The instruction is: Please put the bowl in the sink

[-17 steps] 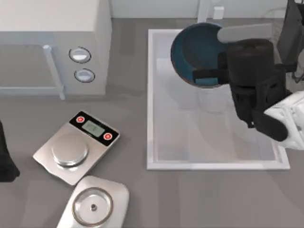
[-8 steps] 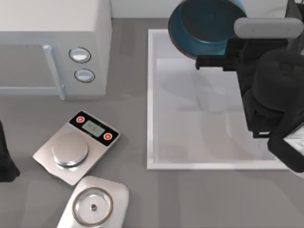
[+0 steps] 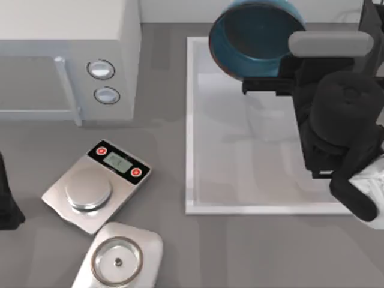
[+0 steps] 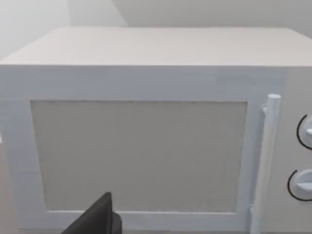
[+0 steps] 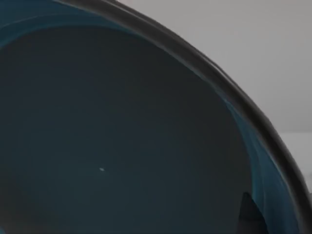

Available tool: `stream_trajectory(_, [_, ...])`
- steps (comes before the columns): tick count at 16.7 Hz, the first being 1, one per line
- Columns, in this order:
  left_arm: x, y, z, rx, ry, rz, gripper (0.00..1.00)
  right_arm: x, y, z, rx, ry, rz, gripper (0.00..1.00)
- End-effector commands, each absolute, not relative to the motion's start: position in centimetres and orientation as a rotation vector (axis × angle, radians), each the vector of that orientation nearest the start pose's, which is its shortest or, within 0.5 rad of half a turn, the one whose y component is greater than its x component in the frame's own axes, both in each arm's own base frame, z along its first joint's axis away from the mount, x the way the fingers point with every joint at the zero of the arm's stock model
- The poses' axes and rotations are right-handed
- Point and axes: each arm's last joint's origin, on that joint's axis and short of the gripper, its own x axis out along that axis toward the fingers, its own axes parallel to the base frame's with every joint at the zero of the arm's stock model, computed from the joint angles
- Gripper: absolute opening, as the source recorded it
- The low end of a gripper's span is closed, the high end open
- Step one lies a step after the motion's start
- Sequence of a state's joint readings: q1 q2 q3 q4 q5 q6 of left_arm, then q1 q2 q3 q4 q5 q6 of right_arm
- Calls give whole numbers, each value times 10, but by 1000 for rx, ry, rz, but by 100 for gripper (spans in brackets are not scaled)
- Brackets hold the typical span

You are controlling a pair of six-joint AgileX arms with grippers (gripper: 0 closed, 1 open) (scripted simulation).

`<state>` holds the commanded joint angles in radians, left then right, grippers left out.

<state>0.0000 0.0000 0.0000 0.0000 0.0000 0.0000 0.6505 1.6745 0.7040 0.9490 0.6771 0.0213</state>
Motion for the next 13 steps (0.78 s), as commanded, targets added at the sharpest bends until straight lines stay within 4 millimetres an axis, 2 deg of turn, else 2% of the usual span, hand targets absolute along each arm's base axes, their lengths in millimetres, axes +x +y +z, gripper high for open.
stream_trajectory(4, [106,-1,160,0,0,0,100,281,194,142,-10,11,-9,0])
stream_trajectory(8, [106,-1,160,0,0,0,100,277,191,91,1,-5,-10,0])
stream_trajectory(11, [106,-1,160,0,0,0,100,272,185,66,1,-2,-10,0])
stream_trajectory(13, [106,-1,160,0,0,0,100,270,184,59,0,0,-10,0])
